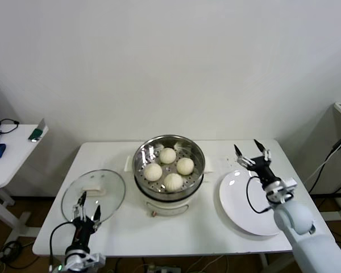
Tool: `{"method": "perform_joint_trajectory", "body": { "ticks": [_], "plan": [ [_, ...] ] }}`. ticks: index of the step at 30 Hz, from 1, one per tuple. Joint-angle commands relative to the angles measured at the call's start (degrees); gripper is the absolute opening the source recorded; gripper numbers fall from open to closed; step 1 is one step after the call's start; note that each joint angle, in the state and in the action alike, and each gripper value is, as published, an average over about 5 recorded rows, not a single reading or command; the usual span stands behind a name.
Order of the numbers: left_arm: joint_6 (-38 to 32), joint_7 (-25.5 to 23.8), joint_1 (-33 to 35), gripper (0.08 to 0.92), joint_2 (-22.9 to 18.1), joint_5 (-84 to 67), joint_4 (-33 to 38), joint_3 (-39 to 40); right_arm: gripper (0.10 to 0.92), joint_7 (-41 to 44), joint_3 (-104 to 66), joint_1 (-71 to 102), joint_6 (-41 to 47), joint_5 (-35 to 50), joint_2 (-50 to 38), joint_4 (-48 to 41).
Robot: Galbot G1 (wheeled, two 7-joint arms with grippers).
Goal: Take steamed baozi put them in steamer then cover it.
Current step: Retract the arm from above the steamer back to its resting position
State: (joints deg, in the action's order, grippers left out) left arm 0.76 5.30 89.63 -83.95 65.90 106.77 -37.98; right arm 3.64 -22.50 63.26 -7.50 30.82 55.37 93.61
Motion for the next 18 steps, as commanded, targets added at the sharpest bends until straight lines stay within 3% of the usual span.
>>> {"method": "perform_joint_trajectory", "body": {
  "ticks": [1,8,18],
  "plan": [
    [2.0,7.0,-13.4,0.823,0.6,18.4,-16.5,-0.3,0.823,1.0,-9.4,10.0,2.1,-2.6,3.9,2.5],
    [0.9,9.5,-18.1,0.823,0.2,20.9,-23.8,-1.2,0.823,1.9,-9.4,9.9,2.2,-4.6,5.0,1.2],
    [0.9,9.2,-20.9,0.823,0.5,23.7,-29.7,-1.7,0.823,2.3,-8.8,8.5,1.8,-6.3,6.3,-0.5]
  ]
}}
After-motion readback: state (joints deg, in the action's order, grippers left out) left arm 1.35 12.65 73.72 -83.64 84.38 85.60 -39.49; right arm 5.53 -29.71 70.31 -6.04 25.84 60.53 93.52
